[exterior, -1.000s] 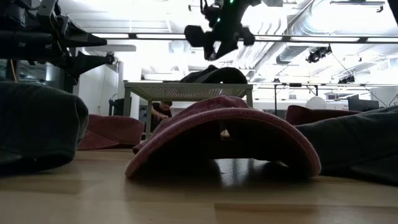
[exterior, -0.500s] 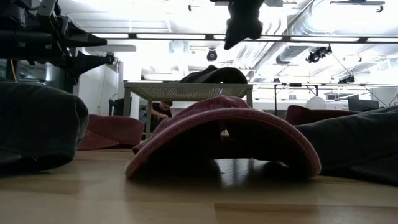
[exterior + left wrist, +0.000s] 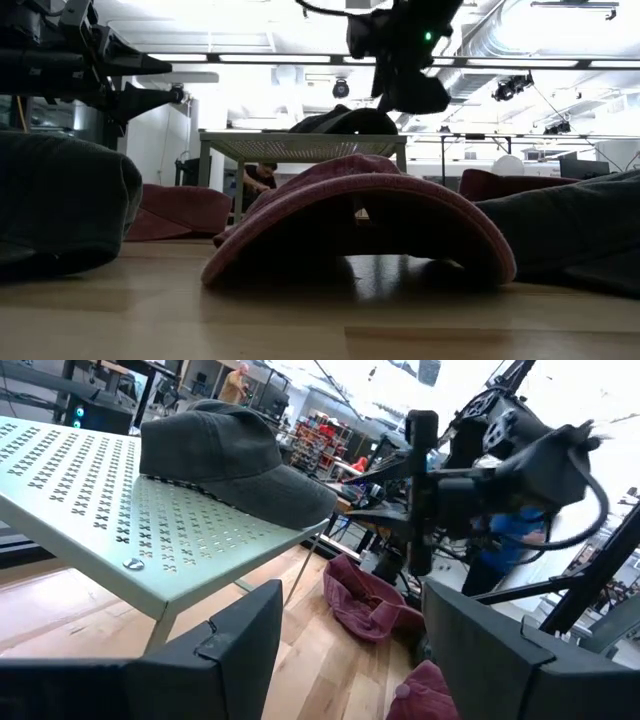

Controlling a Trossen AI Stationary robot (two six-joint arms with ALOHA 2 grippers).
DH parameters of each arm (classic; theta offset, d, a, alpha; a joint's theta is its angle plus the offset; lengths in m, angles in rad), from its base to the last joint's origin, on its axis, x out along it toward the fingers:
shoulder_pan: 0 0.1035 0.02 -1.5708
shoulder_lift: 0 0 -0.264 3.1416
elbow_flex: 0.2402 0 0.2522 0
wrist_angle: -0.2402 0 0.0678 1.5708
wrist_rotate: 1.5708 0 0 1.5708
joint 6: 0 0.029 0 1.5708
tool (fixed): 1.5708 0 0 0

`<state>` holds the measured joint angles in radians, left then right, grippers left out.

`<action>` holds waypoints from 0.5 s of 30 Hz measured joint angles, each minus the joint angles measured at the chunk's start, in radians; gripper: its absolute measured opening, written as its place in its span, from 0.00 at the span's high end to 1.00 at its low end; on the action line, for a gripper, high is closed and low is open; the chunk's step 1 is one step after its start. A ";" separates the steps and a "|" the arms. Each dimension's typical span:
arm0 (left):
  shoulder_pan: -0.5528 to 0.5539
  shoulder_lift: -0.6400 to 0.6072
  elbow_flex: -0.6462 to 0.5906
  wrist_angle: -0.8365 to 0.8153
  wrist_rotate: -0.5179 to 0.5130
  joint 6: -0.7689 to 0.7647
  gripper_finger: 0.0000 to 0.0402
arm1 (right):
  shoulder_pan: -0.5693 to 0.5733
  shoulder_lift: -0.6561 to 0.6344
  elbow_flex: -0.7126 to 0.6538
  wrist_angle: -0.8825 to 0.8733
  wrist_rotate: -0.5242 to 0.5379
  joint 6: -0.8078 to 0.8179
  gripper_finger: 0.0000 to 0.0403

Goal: Pick & Place hat
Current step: Put the top black cap on the shelf

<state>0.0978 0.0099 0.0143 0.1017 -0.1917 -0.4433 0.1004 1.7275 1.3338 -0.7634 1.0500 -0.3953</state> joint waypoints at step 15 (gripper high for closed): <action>0.000 0.000 0.000 0.000 0.000 0.000 0.41 | -0.035 -0.002 -0.055 0.144 0.085 -0.034 0.60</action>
<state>0.0978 0.0100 0.0143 0.1017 -0.1917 -0.4431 0.0654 1.7260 1.2793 -0.6194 1.1352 -0.4294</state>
